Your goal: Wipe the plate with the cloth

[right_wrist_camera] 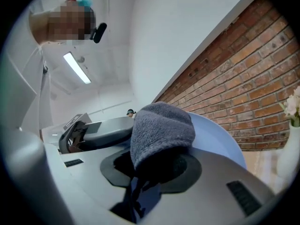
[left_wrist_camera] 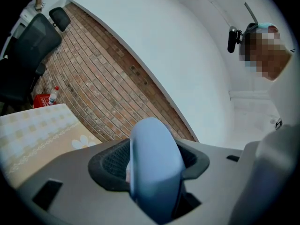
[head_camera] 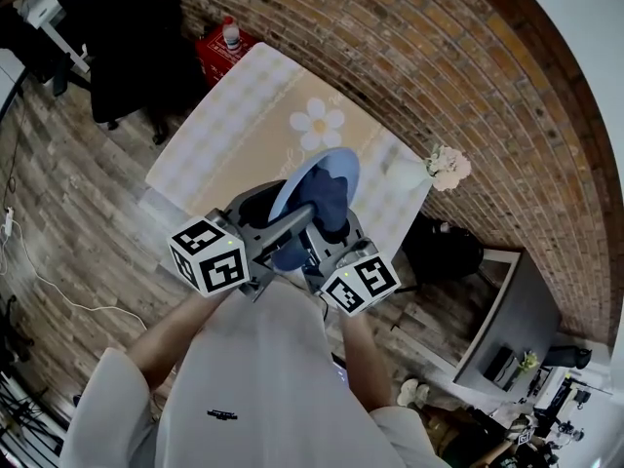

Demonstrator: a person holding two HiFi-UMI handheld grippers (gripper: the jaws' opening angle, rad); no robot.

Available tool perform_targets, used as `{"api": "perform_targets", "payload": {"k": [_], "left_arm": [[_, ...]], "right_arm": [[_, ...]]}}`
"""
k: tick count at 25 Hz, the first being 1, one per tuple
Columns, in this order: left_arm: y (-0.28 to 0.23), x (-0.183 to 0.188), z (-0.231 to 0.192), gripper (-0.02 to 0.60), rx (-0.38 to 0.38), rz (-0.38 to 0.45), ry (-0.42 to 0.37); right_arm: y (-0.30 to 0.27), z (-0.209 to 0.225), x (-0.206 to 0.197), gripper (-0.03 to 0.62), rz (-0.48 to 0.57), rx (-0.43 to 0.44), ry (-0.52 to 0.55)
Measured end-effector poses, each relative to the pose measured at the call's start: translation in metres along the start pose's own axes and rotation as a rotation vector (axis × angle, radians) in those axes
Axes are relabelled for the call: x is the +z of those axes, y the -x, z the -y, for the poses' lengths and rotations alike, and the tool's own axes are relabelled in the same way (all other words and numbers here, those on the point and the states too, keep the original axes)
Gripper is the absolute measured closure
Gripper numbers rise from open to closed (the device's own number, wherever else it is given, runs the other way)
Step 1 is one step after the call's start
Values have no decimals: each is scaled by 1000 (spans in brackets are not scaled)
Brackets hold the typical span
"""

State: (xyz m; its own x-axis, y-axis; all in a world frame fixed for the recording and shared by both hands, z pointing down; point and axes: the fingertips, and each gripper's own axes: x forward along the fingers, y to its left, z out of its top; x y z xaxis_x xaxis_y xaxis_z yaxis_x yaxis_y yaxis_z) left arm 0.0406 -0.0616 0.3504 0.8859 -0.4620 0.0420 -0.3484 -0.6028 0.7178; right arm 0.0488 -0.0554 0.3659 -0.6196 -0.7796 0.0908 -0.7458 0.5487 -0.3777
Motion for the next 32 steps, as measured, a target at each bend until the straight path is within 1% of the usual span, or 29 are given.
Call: {"api": "perform_targets", "payload": {"k": [4, 8, 13, 15, 18, 21, 24, 28, 32], "left_arm": [[-1, 4, -7, 322, 9, 12, -4], [-1, 5, -9, 322, 3, 16, -6], [5, 6, -15, 322, 15, 37, -5], [6, 6, -17, 322, 24, 46, -4], [9, 6, -21, 322, 45, 66, -5], [13, 13, -28, 322, 92, 110, -20], [15, 25, -36, 322, 125, 149, -29], [16, 34, -37, 322, 126, 167, -36], [16, 34, -36, 322, 122, 161, -33]], "right_arm": [[-3, -13, -7, 462, -10, 43, -36], [-4, -17, -10, 462, -8, 69, -100], [-6, -24, -19, 464, -61, 138, -257], [-6, -26, -22, 462, -73, 156, -295], [-6, -28, -27, 462, -97, 156, -311], [-8, -30, -41, 462, -179, 154, -330], [-8, -37, -57, 462, -244, 157, -292], [-4, -39, -66, 462, -260, 155, -273], [-1, -36, -72, 462, -282, 142, -259]]}}
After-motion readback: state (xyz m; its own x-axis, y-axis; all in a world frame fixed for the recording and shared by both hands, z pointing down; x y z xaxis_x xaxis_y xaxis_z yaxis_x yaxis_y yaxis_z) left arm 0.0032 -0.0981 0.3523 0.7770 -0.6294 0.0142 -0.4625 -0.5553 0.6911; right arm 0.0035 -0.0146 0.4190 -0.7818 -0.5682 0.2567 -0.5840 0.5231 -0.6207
